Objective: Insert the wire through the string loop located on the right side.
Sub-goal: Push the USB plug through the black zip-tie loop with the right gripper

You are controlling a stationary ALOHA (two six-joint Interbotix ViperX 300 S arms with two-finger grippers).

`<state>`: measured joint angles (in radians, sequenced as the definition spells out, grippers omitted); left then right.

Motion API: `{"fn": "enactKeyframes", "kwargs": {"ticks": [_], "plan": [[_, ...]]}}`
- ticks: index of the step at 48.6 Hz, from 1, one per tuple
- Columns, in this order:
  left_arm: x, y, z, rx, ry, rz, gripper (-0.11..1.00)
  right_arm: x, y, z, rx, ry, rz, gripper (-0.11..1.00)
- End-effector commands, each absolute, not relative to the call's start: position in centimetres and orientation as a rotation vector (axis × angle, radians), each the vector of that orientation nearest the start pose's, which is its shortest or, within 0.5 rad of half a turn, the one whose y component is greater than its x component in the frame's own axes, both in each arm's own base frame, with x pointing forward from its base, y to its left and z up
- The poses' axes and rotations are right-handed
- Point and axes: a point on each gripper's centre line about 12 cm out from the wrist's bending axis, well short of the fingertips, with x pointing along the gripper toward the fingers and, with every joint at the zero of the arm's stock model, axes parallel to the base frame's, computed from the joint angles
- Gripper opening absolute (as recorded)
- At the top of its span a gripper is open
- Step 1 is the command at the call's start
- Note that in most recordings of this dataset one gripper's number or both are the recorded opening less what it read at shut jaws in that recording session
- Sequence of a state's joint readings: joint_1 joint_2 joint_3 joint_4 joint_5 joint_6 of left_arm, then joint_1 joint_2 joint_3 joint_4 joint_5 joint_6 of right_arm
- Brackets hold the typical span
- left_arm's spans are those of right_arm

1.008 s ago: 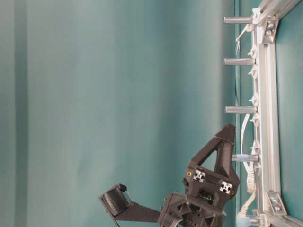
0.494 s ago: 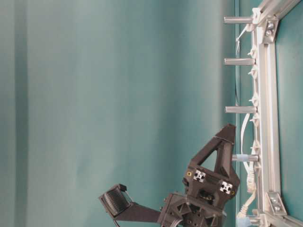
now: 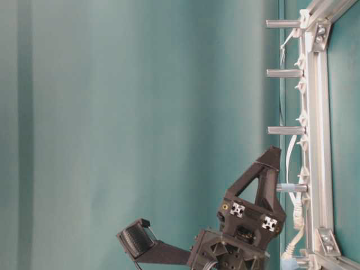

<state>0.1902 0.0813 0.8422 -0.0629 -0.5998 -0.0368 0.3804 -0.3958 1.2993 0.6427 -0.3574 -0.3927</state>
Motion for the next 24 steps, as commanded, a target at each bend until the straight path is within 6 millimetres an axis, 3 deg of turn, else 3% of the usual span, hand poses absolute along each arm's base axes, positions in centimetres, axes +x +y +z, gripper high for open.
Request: {"fn": "enactKeyframes", "kwargs": {"ticks": [1,24], "plan": [[37.4,7.4,16.2,-0.115,0.258,0.231,0.66,22.6,6.1,13.1,0.034,0.574,0.088,0.10],[37.5,6.6,16.0,-0.115,0.281,0.211,0.66,25.3,6.7,13.0,0.013,0.578,0.076,0.10]]}}
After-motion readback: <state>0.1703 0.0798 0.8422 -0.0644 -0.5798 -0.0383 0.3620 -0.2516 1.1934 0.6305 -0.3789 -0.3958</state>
